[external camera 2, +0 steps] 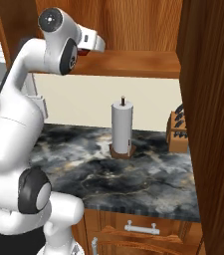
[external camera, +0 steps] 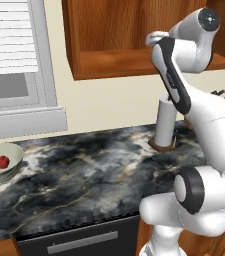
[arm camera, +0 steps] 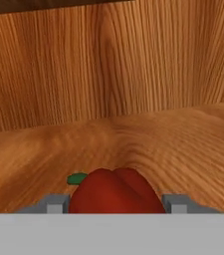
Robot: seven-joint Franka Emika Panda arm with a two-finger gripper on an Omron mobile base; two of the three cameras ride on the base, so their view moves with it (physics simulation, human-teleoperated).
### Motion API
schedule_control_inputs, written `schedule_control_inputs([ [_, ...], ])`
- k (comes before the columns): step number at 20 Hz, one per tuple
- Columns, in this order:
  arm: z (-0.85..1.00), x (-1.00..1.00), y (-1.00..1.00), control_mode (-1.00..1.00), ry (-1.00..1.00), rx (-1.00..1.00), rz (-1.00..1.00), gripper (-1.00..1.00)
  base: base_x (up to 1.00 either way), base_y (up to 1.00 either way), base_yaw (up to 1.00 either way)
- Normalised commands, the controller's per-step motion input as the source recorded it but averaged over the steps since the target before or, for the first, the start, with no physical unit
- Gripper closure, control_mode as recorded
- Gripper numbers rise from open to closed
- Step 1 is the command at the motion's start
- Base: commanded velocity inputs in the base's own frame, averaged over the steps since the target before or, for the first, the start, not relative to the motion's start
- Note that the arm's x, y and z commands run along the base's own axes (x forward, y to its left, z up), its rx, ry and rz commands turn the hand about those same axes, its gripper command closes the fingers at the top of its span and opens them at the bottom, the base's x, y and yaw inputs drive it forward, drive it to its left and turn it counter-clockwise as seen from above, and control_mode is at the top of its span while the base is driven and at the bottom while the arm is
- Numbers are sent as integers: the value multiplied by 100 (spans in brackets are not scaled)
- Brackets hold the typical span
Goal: Pick the bell peppers from the cabinet and place them in one bowl. Pick the corn from the sink and place it in the other bowl.
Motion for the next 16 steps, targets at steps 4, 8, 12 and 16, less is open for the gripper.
schedule_control_inputs([
  [4, 15, -81, 0, -100, 3, 0, 0, 100, 0, 0, 0],
  [8, 0, -89, 0, -100, 0, 0, 0, 100, 0, 0, 0],
  [12, 2, -91, 0, -100, 0, 0, 0, 100, 0, 0, 0],
  [16, 0, -76, 0, -100, 7, 0, 0, 100, 0, 0, 0],
])
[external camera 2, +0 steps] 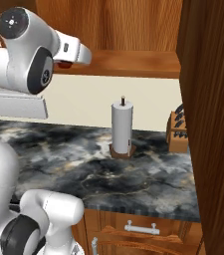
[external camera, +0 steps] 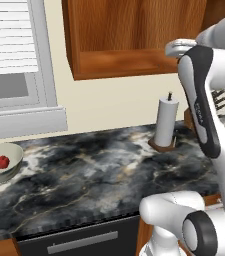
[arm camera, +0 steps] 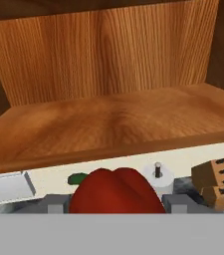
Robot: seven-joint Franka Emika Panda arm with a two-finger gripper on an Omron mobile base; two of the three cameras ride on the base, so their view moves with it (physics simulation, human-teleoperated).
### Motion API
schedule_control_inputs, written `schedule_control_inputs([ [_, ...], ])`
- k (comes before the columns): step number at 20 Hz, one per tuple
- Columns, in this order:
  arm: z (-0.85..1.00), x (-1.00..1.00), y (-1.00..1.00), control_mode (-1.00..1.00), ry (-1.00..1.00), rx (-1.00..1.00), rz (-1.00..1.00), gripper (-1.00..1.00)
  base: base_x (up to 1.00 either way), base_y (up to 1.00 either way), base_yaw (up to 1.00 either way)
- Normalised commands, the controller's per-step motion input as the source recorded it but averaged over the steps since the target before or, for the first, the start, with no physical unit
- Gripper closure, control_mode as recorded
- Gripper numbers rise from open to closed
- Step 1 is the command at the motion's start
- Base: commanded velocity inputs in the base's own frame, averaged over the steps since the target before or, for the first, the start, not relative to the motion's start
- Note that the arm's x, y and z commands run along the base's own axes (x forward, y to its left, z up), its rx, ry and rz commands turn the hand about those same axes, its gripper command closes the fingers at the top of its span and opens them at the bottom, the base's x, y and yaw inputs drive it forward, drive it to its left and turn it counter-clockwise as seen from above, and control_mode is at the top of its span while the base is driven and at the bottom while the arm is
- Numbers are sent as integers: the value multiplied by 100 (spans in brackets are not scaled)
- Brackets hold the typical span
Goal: Pick the bell peppers from the cabinet and place them in one bowl. Pick the corn from the sink and place it in the other bowl.
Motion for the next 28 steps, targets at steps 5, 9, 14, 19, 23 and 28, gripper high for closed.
schedule_control_inputs([
  [5, 0, -60, 0, -100, 15, 0, 0, 100, 0, 0, 0],
  [9, 0, -52, 0, -100, 24, 0, 0, 100, 0, 0, 0],
  [14, -8, -31, 0, -100, 26, 0, 0, 100, 0, 0, 0],
  [19, -21, -32, 0, -100, 18, 0, 0, 100, 0, 0, 0],
  [23, -51, -48, 0, -100, 6, 0, 0, 100, 0, 0, 0],
  [28, -73, -36, 3, -100, 0, 0, 0, 100, 0, 0, 0],
])
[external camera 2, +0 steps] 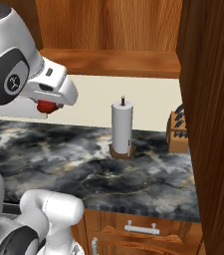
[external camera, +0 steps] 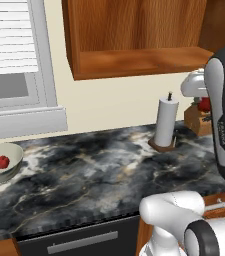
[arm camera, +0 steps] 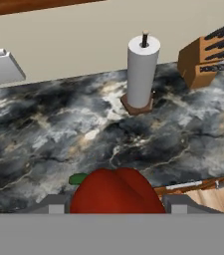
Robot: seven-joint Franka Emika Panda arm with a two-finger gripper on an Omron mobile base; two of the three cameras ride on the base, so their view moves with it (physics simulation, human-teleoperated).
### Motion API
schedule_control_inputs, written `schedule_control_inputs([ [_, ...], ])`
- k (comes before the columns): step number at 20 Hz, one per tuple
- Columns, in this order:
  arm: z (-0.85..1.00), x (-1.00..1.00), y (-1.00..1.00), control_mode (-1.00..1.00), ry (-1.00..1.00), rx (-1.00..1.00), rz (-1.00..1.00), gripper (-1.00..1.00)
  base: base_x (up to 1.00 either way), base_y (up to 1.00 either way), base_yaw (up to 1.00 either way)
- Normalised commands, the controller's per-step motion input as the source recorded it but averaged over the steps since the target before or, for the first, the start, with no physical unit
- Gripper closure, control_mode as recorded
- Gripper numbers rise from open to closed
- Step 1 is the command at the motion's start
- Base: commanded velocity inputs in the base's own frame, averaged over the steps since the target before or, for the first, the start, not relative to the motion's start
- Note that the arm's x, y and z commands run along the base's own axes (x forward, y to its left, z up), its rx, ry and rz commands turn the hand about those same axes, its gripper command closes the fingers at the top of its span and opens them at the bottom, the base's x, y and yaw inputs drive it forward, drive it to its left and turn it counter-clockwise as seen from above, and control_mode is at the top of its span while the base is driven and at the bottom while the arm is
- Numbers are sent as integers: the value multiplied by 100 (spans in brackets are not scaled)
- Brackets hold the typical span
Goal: Pick the bell peppers from the cabinet and place them in one bowl. Pick the corn from the sink and place it in the other bowl.
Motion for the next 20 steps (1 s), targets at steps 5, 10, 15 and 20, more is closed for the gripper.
schedule_control_inputs([
  [5, -63, -7, 1, -100, 0, 0, 0, 100, 0, 0, 0],
  [10, -52, -7, 2, -100, 0, 0, 0, 100, 0, 0, 0],
  [15, -29, -10, 3, -100, 7, -1, 0, 100, 0, 0, 0],
  [20, -16, -13, 0, -100, 8, 0, 0, 100, 0, 0, 0],
])
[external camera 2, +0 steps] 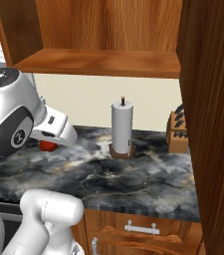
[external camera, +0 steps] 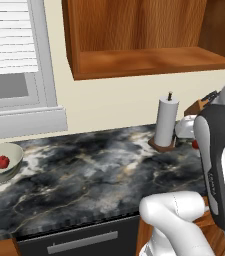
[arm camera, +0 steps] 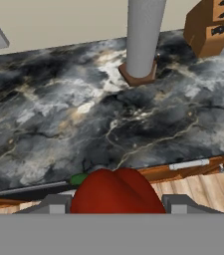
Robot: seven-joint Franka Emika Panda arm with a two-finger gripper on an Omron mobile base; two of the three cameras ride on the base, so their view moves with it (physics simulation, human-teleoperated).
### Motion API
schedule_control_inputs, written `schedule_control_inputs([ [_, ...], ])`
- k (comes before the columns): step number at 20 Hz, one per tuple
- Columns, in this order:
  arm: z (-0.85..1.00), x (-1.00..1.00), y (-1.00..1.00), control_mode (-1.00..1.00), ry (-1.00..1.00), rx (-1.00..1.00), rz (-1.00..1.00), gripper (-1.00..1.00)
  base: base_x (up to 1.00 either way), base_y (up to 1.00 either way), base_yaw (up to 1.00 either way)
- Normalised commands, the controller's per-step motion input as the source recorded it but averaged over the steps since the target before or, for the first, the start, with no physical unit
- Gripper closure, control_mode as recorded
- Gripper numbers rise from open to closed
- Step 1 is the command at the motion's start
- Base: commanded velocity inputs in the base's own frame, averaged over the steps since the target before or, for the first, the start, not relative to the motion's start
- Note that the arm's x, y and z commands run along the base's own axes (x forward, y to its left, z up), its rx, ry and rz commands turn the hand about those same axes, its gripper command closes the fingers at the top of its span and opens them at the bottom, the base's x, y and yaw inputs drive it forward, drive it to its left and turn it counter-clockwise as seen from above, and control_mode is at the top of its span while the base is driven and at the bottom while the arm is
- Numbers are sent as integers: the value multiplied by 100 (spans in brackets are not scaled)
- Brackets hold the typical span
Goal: Pick the bell peppers from the cabinet and place them in one bowl. Pick the corn from the sink and place it in the other bowl.
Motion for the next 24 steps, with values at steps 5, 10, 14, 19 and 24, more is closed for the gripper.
schedule_control_inputs([
  [5, 0, 0, 0, -100, 0, 0, 0, 100, 0, 0, 0],
  [10, 0, 0, 0, -100, 0, 0, 0, 100, 0, 0, 0],
  [14, 0, 0, 0, -100, 0, 0, 0, 100, 0, 0, 0],
  [19, 0, 0, 0, 100, 0, 0, 0, 100, -75, 28, 0],
  [24, 0, 0, 0, 100, 0, 0, 0, 100, -82, 86, 0],
])
